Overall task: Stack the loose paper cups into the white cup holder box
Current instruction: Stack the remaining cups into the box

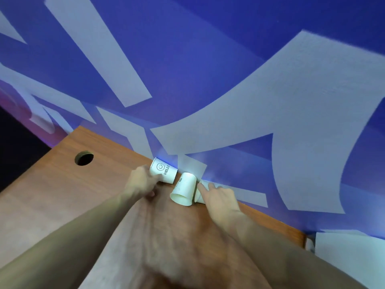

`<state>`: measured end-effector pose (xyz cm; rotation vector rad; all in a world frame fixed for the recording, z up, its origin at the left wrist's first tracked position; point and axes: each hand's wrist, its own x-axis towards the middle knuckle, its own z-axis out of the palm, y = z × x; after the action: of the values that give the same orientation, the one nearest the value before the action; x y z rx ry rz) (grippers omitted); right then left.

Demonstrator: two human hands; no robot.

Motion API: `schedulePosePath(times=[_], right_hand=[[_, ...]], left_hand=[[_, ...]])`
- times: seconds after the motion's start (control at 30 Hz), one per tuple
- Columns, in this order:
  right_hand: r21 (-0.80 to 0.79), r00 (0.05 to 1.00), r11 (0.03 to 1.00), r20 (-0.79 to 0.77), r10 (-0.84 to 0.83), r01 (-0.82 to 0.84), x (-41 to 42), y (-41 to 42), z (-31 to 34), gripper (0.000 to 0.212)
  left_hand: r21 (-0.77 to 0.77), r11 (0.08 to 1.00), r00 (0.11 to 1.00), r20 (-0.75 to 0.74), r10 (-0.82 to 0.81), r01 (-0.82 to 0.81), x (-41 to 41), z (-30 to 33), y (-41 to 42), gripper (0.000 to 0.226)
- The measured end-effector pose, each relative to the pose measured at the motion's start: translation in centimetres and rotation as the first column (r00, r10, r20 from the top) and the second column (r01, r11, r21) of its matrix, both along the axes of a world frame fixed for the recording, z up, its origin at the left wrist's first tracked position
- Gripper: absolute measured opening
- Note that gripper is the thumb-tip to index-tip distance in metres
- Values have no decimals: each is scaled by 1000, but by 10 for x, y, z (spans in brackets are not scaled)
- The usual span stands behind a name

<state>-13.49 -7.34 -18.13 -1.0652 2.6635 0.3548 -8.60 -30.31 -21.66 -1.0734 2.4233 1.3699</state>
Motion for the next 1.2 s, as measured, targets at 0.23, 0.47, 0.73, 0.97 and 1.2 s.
schedulePosePath(times=[0.23,0.47,0.73,0.97,1.2], right_hand=[[25,1000,999,0,-20,20,3,19,10,51],[9,996,996,-23,-89,89,30,44,39,32],[-54,986,987,-60,-156,153,91,81,88,26],[-161,968,963,-95,-233,216,145,133,117,29],[-247,929,917,-120,-351,315,183,198,131,31]], left_hand=[[-113,993,998,-59,-32,25,6,-4,9,14],[-433,890,982,-51,-184,144,25,34,12,17],[-661,677,893,-23,-450,324,63,97,51,22],[-764,419,745,117,-656,490,108,136,112,28],[-803,250,626,187,-757,542,141,169,188,28]])
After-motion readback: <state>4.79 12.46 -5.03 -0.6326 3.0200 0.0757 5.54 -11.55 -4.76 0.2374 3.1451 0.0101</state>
